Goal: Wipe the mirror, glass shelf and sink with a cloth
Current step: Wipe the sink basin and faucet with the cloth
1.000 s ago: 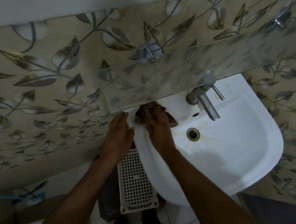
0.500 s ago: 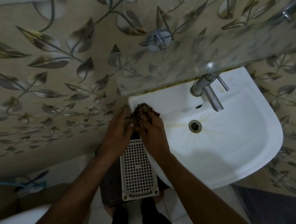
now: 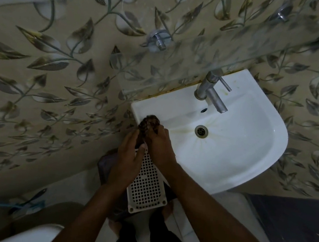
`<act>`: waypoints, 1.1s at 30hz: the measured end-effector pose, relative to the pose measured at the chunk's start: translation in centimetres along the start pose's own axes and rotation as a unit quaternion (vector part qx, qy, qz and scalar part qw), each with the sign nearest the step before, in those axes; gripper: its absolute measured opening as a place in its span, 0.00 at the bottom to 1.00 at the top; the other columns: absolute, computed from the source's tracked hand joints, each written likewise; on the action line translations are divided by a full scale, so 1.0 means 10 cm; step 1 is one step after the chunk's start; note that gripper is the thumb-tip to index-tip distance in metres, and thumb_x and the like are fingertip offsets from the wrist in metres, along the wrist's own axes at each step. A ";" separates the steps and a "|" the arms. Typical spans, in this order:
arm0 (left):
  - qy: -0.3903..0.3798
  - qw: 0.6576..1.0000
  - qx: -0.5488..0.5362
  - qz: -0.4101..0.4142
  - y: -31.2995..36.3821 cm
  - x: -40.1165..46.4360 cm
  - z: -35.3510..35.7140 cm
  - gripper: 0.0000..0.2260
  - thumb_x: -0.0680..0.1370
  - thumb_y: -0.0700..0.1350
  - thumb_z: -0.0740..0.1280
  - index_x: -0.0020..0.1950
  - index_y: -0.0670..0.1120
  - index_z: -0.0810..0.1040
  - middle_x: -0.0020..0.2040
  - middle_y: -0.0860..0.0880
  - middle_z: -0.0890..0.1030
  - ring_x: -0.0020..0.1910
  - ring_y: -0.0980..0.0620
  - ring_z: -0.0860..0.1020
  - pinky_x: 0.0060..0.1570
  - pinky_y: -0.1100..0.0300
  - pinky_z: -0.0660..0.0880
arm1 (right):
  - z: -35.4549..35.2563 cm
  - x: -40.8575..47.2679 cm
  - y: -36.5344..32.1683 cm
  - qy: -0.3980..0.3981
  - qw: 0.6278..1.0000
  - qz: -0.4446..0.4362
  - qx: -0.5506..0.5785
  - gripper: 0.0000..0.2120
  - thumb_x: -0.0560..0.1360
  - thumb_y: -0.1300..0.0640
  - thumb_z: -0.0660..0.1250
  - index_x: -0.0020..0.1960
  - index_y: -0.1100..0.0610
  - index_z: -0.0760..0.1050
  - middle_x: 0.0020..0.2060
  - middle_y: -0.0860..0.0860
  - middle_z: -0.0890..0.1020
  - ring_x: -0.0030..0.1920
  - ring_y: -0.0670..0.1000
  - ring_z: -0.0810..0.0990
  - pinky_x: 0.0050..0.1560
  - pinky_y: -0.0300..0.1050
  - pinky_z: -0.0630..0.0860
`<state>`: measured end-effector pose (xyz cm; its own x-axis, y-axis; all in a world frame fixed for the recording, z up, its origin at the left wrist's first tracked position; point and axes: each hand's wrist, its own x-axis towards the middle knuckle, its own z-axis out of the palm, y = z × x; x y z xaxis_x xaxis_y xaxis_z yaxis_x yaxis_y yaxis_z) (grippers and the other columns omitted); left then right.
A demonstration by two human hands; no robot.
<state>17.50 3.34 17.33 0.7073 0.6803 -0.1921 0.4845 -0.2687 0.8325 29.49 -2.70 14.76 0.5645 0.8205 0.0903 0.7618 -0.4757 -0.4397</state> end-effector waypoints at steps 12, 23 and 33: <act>-0.048 0.990 0.074 0.108 -0.15 -0.46 0.34 0.23 0.82 0.53 0.58 0.73 0.43 0.71 0.72 0.45 0.72 0.72 0.48 0.69 0.75 0.54 0.62 | -0.21 -1.50 0.48 -0.025 0.994 0.099 0.036 0.13 0.80 0.46 0.59 0.61 0.45 0.77 0.56 0.49 0.79 0.54 0.55 0.78 0.65 0.63 0.70; -0.138 0.966 0.134 0.172 0.04 -0.45 0.73 0.26 0.81 0.57 0.52 0.72 0.45 0.72 0.70 0.45 0.74 0.70 0.48 0.70 0.72 0.60 0.59 | -0.21 -1.60 0.36 0.003 0.981 0.177 0.085 0.16 0.83 0.49 0.54 0.55 0.54 0.78 0.52 0.51 0.80 0.55 0.51 0.76 0.66 0.46 0.63; -0.169 0.946 0.126 0.246 0.22 -0.54 1.00 0.23 0.81 0.54 0.56 0.70 0.44 0.74 0.68 0.46 0.75 0.68 0.51 0.69 0.71 0.67 0.59 | -0.68 -1.95 1.48 0.111 0.963 0.219 -0.115 0.20 0.75 0.63 0.69 0.67 0.59 0.76 0.53 0.60 0.80 0.51 0.60 0.75 0.51 0.51 0.77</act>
<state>19.87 -7.76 15.01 0.9827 0.1850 -0.0055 0.1319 -0.6789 0.7223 31.87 -27.90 12.56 0.8816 0.4505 0.1411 0.4720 -0.8388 -0.2713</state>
